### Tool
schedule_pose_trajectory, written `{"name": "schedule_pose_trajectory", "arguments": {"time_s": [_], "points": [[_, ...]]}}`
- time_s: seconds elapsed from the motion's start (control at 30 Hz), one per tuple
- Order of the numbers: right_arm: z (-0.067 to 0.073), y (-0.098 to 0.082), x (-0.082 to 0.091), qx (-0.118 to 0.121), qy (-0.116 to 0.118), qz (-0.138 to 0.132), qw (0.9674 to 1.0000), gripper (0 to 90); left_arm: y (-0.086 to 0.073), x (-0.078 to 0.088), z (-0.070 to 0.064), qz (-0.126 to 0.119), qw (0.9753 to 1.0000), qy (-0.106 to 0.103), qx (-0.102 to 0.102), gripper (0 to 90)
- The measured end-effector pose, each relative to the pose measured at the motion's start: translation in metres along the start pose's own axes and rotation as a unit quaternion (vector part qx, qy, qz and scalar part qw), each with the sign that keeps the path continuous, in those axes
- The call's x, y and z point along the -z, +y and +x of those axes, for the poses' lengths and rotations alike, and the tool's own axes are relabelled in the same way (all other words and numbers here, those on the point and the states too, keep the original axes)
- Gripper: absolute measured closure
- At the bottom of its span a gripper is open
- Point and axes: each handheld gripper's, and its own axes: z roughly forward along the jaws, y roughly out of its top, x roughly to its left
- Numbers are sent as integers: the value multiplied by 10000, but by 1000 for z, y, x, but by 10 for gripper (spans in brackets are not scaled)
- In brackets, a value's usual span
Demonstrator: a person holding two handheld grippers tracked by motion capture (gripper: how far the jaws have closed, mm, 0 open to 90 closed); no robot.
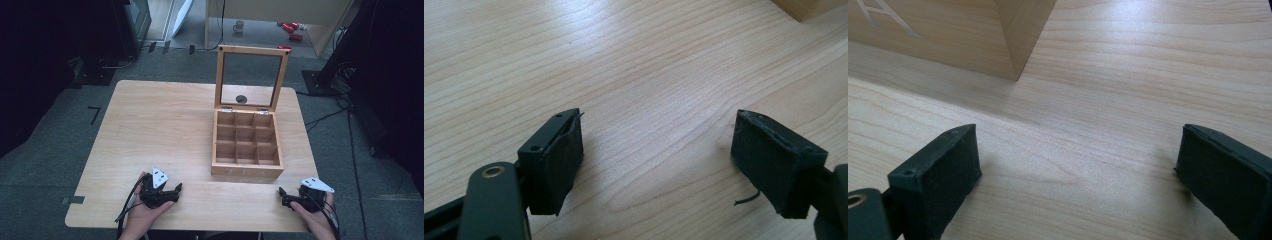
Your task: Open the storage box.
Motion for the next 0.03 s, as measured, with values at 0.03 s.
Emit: {"name": "schedule_pose_trajectory", "arguments": {"time_s": [0.03], "points": [[0, 0, 0, 7, 7, 5, 10000, 30, 0, 0, 0, 0, 10000, 0, 0, 214]]}}
